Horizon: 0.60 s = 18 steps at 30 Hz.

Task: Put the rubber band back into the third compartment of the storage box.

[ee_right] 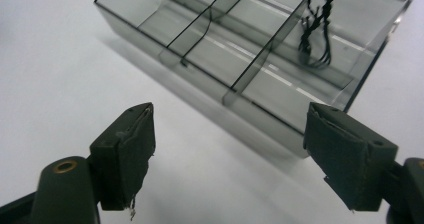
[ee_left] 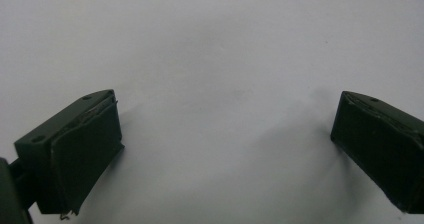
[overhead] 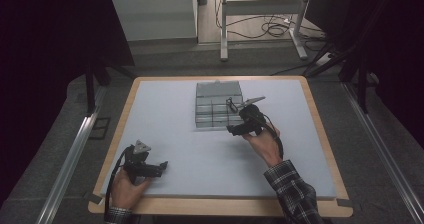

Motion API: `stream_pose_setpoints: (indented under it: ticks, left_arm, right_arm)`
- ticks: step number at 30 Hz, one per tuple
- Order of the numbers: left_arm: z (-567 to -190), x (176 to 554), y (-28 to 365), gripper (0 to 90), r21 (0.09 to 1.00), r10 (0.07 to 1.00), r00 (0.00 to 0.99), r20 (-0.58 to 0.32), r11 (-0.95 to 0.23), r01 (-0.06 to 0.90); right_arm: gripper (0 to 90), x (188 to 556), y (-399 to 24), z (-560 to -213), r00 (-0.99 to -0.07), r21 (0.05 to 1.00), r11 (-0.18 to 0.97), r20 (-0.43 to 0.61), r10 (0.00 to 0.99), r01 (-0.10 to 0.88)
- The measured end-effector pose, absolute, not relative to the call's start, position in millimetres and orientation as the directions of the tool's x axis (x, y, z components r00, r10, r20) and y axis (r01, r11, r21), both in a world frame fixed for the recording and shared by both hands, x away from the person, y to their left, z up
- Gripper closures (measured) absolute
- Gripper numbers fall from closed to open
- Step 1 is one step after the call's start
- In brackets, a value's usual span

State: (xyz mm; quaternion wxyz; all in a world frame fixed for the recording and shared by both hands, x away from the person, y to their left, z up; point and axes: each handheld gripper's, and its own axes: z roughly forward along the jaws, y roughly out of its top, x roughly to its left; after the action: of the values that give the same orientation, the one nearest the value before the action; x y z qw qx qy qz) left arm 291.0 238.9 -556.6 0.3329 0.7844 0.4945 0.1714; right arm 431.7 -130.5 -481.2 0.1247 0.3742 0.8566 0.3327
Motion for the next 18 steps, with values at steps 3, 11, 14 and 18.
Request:
stream_pose_setpoints:
  ticks: [3, 11, 14, 18]
  left_arm:
    - [-556.6, 291.0, 238.9, 0.0, 0.692, 0.890, 0.452, -0.061, -0.289, 0.662]
    - [-556.6, 291.0, 238.9, 0.0, 0.692, 0.890, 0.452, -0.060, -0.289, 0.662]
    - [-556.6, 291.0, 238.9, 0.0, 0.691, 0.890, 0.452, -0.060, -0.290, 0.662]
    - [-556.6, 291.0, 239.0, 0.0, 0.690, 0.889, 0.453, -0.059, -0.292, 0.662]
  right_arm:
    - [19.8, 429.0, -130.8, -483.5, -0.695, 0.659, 0.505, 0.038, 0.718, 0.557]
    - [18.0, 419.9, -134.0, -492.0, -0.697, 0.652, 0.512, 0.036, 0.716, 0.560]
    - [17.4, 417.9, -134.4, -492.9, -0.697, 0.650, 0.515, 0.031, 0.717, 0.559]
    - [16.6, 414.1, -135.2, -494.6, -0.697, 0.652, 0.512, 0.036, 0.716, 0.559]
